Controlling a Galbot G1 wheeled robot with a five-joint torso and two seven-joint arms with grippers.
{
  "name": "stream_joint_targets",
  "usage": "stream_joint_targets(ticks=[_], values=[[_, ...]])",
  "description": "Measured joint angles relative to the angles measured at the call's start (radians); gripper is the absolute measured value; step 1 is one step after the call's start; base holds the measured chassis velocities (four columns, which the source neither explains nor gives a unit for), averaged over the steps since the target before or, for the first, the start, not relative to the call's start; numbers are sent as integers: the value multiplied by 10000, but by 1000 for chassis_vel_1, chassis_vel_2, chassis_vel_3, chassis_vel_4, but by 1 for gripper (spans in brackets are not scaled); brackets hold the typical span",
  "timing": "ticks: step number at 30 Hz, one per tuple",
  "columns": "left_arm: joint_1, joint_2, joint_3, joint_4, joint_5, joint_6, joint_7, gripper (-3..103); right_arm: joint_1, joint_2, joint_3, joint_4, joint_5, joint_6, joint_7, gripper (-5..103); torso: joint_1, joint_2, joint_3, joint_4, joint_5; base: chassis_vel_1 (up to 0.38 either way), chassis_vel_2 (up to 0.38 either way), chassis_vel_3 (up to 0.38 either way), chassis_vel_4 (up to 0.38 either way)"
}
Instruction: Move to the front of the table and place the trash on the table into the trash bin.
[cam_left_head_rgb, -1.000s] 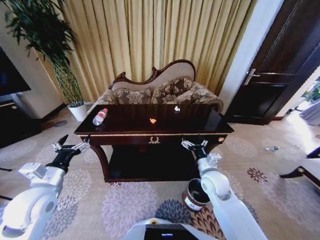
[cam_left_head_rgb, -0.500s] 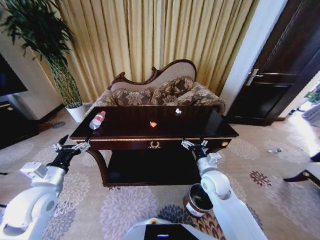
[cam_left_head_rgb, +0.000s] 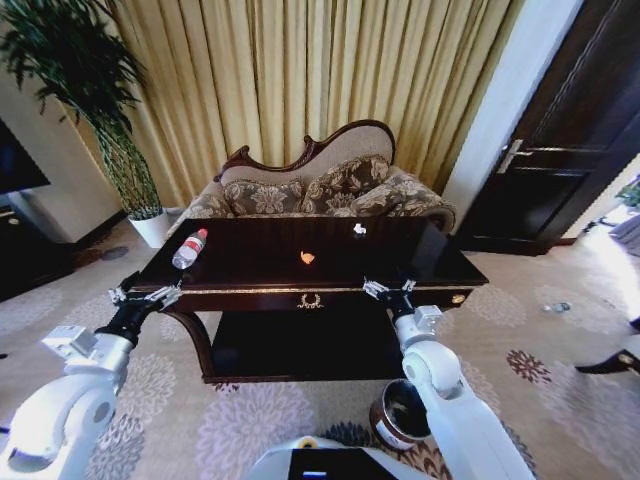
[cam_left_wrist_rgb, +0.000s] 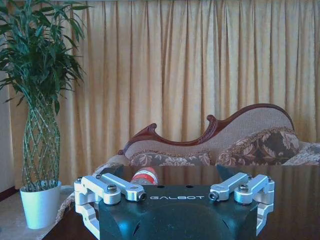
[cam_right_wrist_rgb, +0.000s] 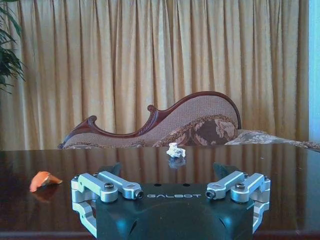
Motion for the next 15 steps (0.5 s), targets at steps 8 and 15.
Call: stream_joint_targets(ticks=[8,15], values=[[6,-1,-12,-19,0,-3,31,100,9,-10,-11,-8,-8,41,101,100,1,0,0,0,0,-107,106,111,-106],[19,-23,-19,-21,0,-3,35,100,24,-6,-49,56,70,-22,215,100,0,0,0,0,0,-112,100,90,-106]])
